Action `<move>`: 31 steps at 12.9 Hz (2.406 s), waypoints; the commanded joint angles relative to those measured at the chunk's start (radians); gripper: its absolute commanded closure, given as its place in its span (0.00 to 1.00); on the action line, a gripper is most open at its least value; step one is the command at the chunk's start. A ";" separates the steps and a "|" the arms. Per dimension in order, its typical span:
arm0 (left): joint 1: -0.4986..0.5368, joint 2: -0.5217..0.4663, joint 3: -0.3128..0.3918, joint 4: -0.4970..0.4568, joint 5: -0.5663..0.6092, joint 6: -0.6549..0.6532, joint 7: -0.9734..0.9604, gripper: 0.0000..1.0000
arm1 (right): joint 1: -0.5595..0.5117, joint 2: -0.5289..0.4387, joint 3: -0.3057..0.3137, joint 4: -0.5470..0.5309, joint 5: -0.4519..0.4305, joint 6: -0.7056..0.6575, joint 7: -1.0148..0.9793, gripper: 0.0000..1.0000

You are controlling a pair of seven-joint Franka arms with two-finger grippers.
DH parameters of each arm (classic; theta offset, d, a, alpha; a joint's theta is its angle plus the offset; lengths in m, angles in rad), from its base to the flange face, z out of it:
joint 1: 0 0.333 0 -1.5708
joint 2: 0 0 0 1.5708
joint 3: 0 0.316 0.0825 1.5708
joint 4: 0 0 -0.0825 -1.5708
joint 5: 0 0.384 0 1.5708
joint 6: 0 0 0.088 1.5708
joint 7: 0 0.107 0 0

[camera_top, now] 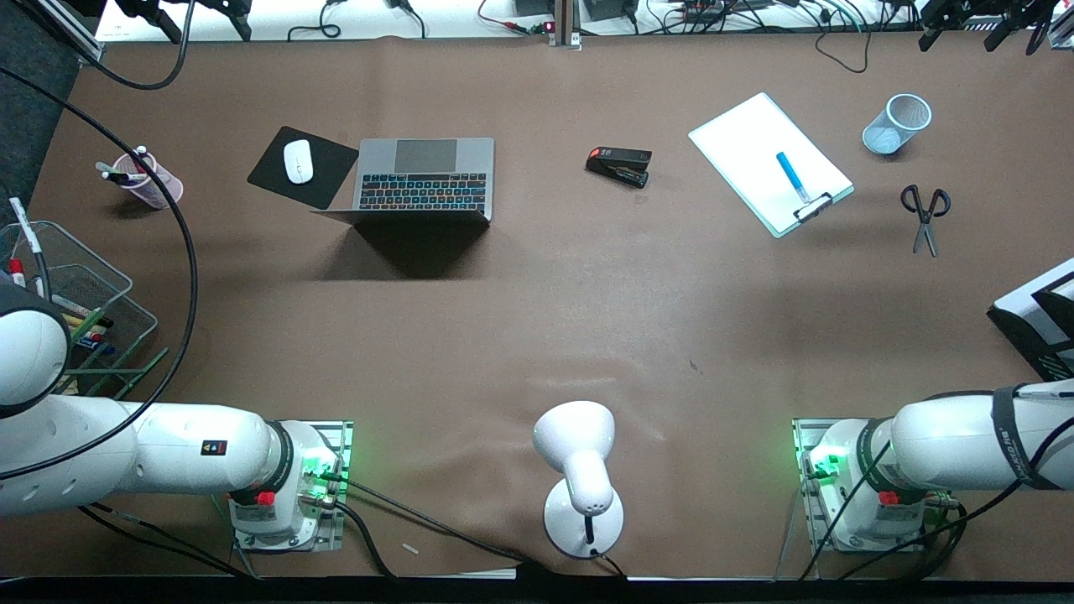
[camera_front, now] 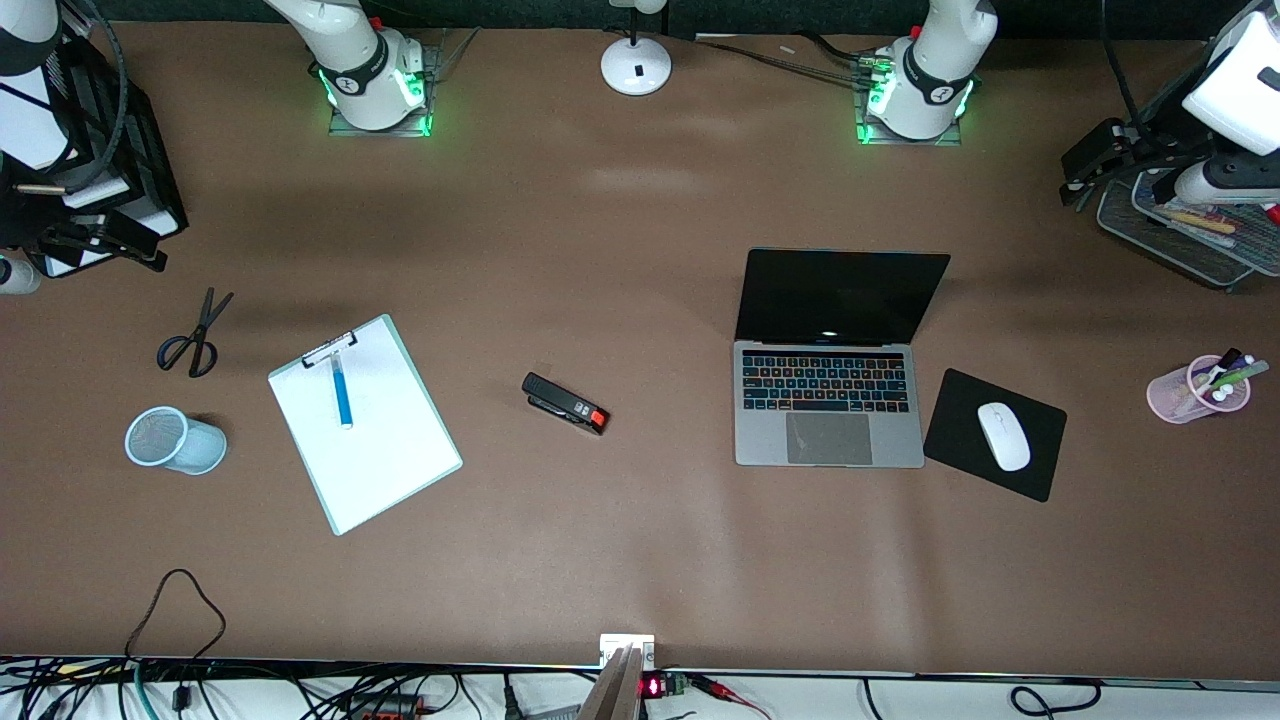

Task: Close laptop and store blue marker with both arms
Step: 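Move the right gripper toward the clipboard while the left gripper rises, then lower the right gripper onto the blue marker while the left gripper reaches the laptop lid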

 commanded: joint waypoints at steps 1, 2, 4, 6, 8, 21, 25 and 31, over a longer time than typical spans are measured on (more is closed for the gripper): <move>0.011 -0.006 -0.006 0.007 0.000 -0.001 0.023 0.00 | -0.005 -0.010 0.008 0.007 0.006 -0.020 -0.011 0.00; 0.011 -0.006 -0.006 0.008 0.000 -0.004 0.025 0.00 | -0.005 -0.010 0.010 0.007 0.006 -0.020 -0.011 0.00; 0.011 -0.001 -0.006 0.009 0.000 -0.004 0.025 0.00 | -0.005 -0.005 0.010 0.010 0.006 -0.018 -0.011 0.00; 0.011 0.001 -0.006 0.009 0.000 -0.004 0.025 0.00 | -0.005 0.016 0.011 0.012 0.006 -0.015 -0.011 0.00; 0.011 0.002 -0.006 0.010 0.000 -0.004 0.023 0.00 | -0.004 0.042 0.013 0.017 0.009 -0.009 -0.011 0.00; -0.001 0.083 -0.131 -0.175 -0.034 -0.041 -0.115 0.00 | 0.059 0.413 0.014 0.024 0.087 0.308 -0.085 0.00; -0.001 0.079 -0.213 -0.333 -0.033 0.063 -0.234 0.00 | 0.123 0.514 0.014 0.043 -0.077 0.379 -0.088 0.00; 0.001 0.080 -0.291 -0.553 -0.031 0.244 -0.277 0.00 | 0.124 0.590 0.014 0.040 -0.102 0.474 -0.086 0.00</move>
